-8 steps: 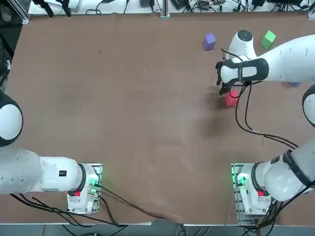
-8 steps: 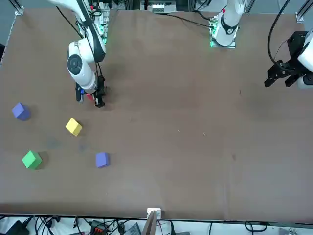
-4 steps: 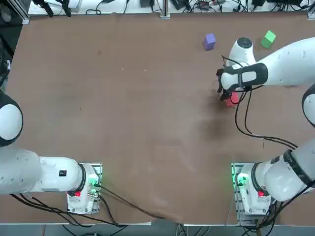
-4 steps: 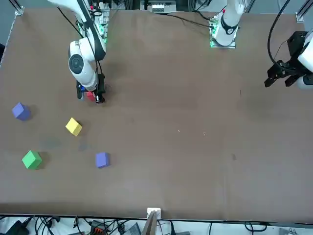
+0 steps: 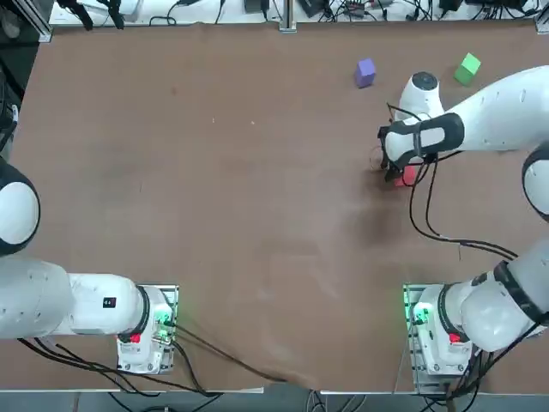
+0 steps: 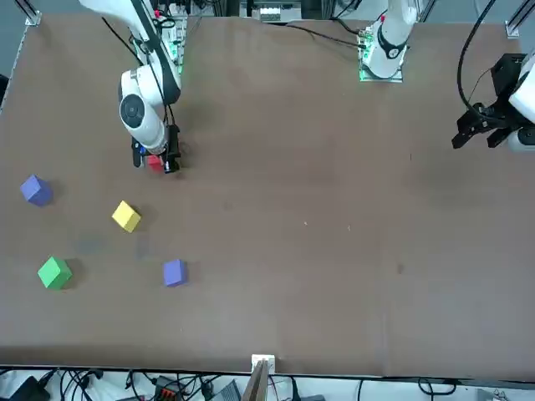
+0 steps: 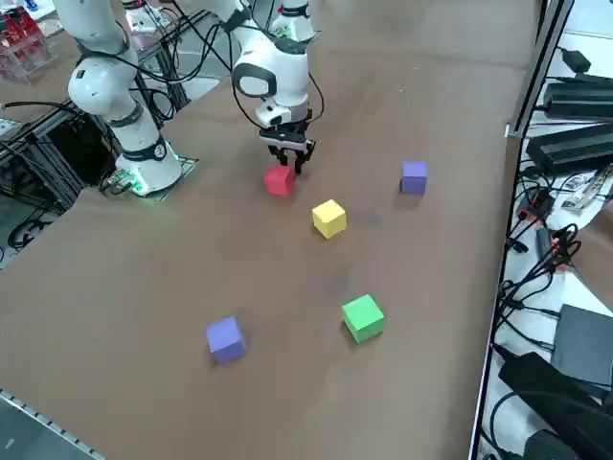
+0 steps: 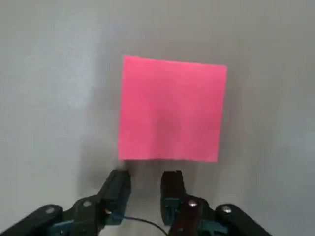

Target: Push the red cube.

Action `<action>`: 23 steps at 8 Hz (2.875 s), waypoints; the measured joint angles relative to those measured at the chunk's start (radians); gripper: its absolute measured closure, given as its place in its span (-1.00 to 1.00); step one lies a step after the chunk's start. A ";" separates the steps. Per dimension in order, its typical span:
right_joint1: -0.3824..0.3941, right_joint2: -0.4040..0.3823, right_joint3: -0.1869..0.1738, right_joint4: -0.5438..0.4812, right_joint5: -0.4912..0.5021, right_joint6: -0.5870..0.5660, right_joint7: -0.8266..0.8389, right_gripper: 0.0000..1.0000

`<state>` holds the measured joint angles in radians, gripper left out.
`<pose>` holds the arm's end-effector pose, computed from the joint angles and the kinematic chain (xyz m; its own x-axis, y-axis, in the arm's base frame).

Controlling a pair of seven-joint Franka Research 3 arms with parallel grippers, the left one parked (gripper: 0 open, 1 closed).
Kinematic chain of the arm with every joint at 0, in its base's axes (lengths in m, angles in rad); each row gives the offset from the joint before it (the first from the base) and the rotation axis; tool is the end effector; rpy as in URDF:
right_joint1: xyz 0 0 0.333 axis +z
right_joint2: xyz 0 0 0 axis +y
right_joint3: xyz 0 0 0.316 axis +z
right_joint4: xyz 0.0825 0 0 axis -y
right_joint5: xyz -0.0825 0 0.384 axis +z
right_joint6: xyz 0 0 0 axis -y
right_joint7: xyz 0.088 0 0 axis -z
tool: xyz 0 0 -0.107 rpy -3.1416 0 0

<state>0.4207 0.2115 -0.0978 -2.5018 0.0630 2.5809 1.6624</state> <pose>0.4322 0.1414 0.1924 0.1760 -0.9844 0.0062 -0.9761 -0.1737 0.1306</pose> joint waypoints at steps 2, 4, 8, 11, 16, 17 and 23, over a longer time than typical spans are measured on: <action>-0.011 0.004 -0.009 0.000 0.000 0.002 0.000 0.18; -0.039 0.004 -0.012 0.000 0.000 0.002 0.000 0.20; -0.107 0.004 -0.013 0.000 0.000 -0.003 -0.019 0.37; -0.183 0.005 -0.015 0.000 0.000 -0.008 -0.082 0.42; -0.355 0.004 -0.018 0.001 0.000 -0.014 -0.221 0.39; -0.407 0.004 -0.020 0.002 0.000 -0.014 -0.253 0.39; -0.606 0.004 -0.022 0.005 -0.002 -0.015 -0.416 0.38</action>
<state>-0.1855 0.2154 -0.1202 -2.4965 0.0613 2.5662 1.2462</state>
